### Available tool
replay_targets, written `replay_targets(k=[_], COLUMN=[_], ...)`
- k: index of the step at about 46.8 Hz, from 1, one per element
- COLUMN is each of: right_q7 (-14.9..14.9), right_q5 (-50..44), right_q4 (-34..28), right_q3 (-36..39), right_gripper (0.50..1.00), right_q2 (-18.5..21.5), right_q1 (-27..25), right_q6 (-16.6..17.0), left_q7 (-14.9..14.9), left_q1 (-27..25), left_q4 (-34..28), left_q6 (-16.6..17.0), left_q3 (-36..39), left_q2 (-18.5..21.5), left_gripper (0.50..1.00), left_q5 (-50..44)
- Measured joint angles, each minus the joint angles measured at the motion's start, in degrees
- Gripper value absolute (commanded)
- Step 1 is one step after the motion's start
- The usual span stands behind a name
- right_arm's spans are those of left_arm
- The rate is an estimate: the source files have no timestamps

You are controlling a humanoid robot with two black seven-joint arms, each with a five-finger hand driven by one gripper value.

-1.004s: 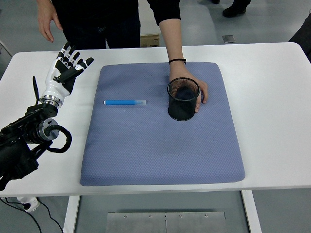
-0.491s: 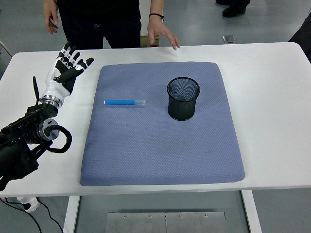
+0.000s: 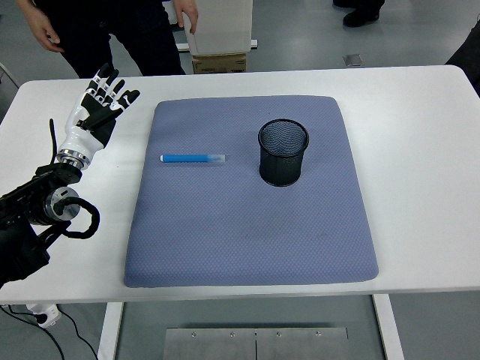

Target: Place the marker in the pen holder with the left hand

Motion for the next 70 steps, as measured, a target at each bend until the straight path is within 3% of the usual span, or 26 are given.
replay_targets(k=[25, 36, 47, 53, 63, 70], right_q7=[0.00, 0.00, -0.03, -0.02, -0.03, -0.02], right_q5=[0.00, 0.00, 0.00, 0.00, 0.00, 0.00], right_q4=[-0.02, -0.02, -0.01, -0.02, -0.04, 0.00], right_q3=[0.00, 0.00, 0.00, 0.01, 0.00, 0.00], right_gripper=[1.000, 1.000, 1.000, 1.000, 1.000, 1.000], right_q2=[0.00, 0.00, 0.00, 0.00, -0.01, 0.00], right_q1=[0.00, 0.00, 0.00, 0.00, 0.01, 0.02], right_q6=[0.00, -0.01, -0.01, 0.00, 0.00, 0.00], left_q7=[-0.93, -2.27, -1.41, -1.42, -1.43, -1.39], left_q1=[-0.12, -3.01, -11.71, -19.45, -28.20, -30.02], left_q4=[0.04, 0.04, -0.21, -1.46, -4.06, -4.24], left_q6=[0.19, 0.32, 1.22, 1.56, 1.58, 1.57], left_q3=[0.23, 1.47, 17.11, 32.87, 37.43, 47.85], left_q2=[2.05, 3.06, 4.64, 5.41, 4.97, 4.82], left_gripper=[1.000, 1.000, 1.000, 1.000, 1.000, 1.000], left_q5=[0.04, 0.76, 0.82, 0.88, 4.80, 11.67])
